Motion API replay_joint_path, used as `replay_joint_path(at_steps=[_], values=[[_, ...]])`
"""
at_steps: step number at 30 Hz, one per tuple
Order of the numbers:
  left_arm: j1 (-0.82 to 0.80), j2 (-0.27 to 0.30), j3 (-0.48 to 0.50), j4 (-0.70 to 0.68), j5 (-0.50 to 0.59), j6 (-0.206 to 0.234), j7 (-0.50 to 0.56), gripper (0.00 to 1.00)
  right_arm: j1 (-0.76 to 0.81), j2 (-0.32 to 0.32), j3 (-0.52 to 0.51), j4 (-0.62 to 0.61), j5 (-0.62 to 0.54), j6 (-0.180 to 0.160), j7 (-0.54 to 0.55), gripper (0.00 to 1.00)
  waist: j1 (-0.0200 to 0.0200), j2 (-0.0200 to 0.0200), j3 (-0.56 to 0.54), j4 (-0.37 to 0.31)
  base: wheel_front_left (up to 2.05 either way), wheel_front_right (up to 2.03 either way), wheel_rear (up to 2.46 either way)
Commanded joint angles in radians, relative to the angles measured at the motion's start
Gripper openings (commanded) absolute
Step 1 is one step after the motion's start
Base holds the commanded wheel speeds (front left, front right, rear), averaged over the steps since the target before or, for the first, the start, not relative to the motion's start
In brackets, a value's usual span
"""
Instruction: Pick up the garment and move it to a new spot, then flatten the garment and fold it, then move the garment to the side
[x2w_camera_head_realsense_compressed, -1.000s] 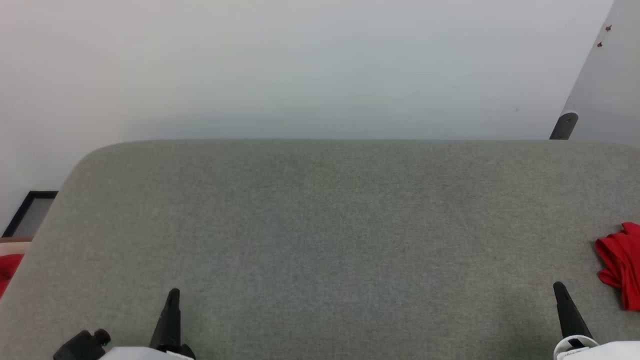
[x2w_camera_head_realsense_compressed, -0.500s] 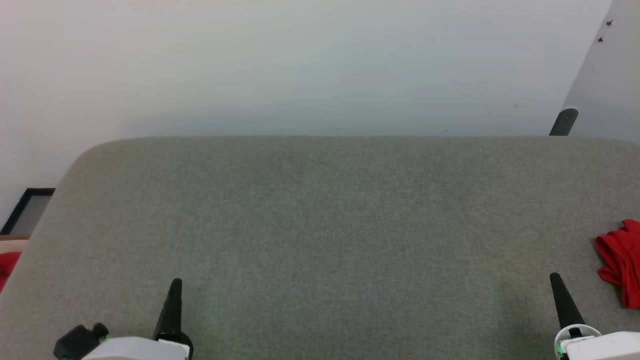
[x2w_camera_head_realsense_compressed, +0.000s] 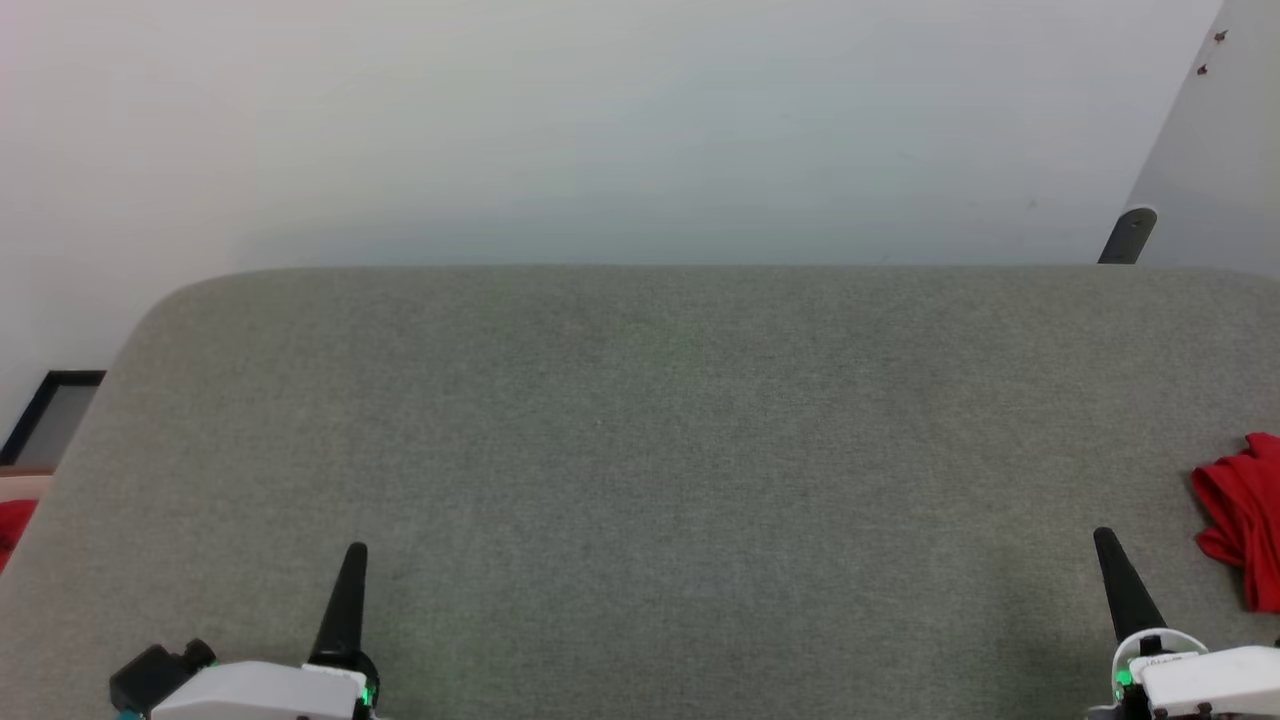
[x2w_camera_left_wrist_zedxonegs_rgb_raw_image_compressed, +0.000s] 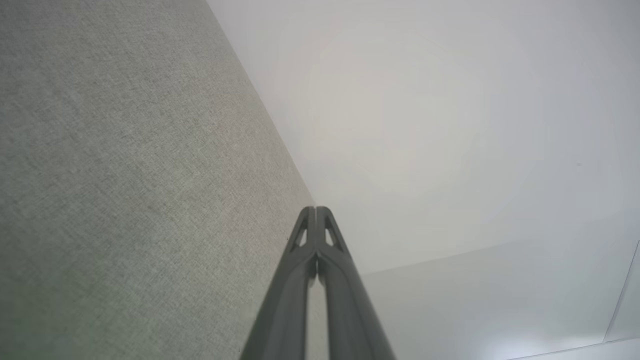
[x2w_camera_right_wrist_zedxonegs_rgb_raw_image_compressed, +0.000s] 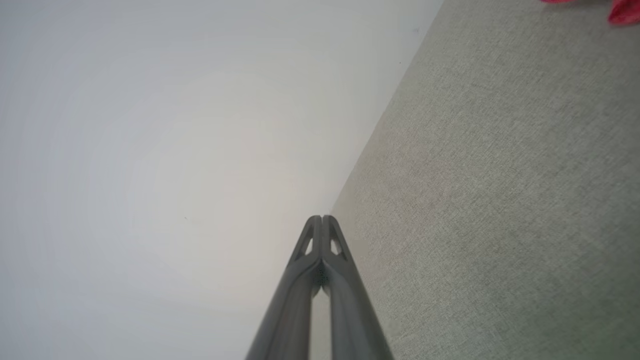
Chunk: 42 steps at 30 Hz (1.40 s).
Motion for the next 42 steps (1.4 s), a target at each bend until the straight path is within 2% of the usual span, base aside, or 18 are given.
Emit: replay_joint_path(at_steps=[1, 42], values=[[-0.022, 0.001, 0.003, -0.005, -0.021, -0.003, 0.004, 0.0, -0.02, 0.002, -0.006, -0.003, 0.019, 0.0, 0.005, 0.0, 0.0, 0.0, 0.001, 0.0, 0.0, 0.0, 0.0], [-0.069, -0.019, 0.02, 0.002, -0.324, -0.005, 0.089, 0.0, -0.079, 0.032, -0.019, 0.033, 0.284, 0.0, 0.065, 0.0, 0.0, 0.0, 0.032, -0.009, 0.0, 0.0, 0.0]])
